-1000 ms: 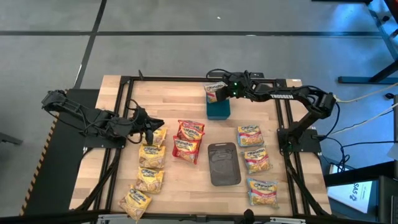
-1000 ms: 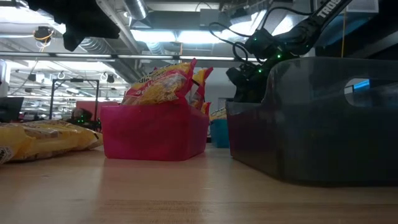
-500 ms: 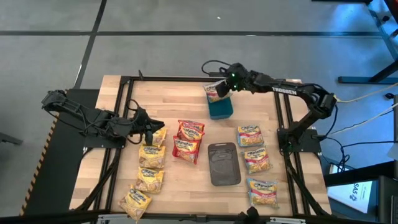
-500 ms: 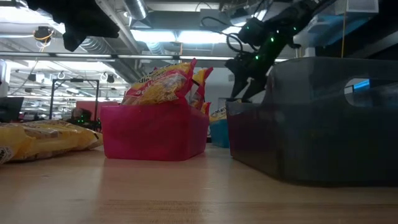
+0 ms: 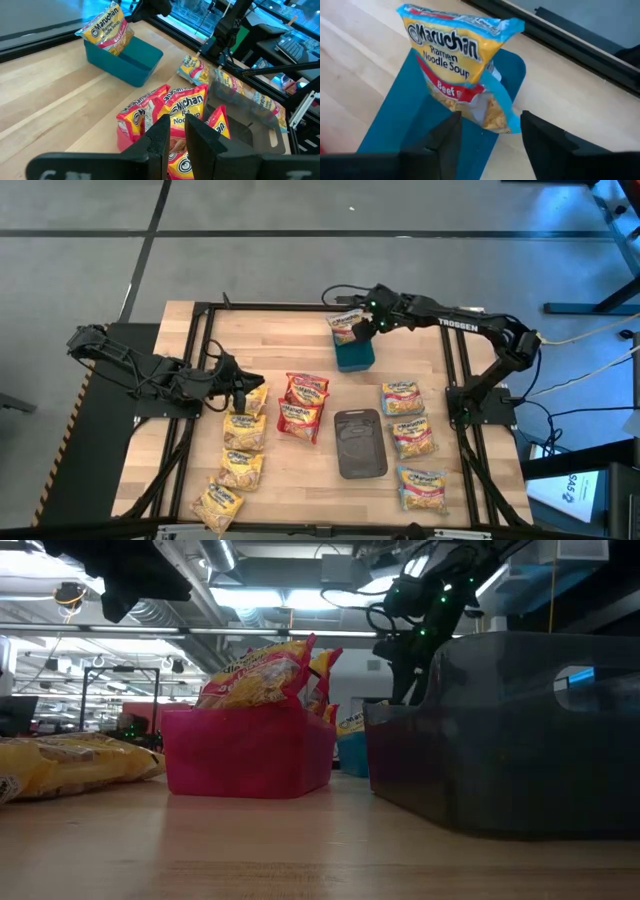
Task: Sort Maruchan noodles
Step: Put the blue bag into the blue bin
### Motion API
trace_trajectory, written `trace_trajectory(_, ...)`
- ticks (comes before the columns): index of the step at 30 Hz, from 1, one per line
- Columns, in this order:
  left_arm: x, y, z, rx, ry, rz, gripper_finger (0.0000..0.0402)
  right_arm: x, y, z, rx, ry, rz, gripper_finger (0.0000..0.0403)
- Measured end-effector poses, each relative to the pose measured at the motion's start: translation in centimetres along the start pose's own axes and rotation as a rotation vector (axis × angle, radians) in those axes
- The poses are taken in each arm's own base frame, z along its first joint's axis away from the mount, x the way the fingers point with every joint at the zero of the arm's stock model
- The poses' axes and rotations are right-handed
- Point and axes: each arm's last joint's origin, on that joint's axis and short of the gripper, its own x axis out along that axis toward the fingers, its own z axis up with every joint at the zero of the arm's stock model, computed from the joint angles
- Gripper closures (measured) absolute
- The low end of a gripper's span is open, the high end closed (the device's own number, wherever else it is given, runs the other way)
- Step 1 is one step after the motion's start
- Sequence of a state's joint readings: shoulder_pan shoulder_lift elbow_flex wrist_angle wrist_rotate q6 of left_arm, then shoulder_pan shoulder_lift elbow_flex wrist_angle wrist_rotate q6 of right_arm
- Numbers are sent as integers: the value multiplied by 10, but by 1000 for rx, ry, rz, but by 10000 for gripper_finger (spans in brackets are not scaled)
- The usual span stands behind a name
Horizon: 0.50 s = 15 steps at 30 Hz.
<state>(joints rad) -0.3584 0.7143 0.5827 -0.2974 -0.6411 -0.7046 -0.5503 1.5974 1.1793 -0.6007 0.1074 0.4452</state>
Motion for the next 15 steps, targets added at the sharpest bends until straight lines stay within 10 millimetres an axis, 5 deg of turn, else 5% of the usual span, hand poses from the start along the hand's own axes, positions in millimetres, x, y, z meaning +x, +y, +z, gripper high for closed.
trace_trajectory(15, 0, 0, 0, -2, -2, -1, 349, 40, 2, -5, -26, 55, -55, 380)
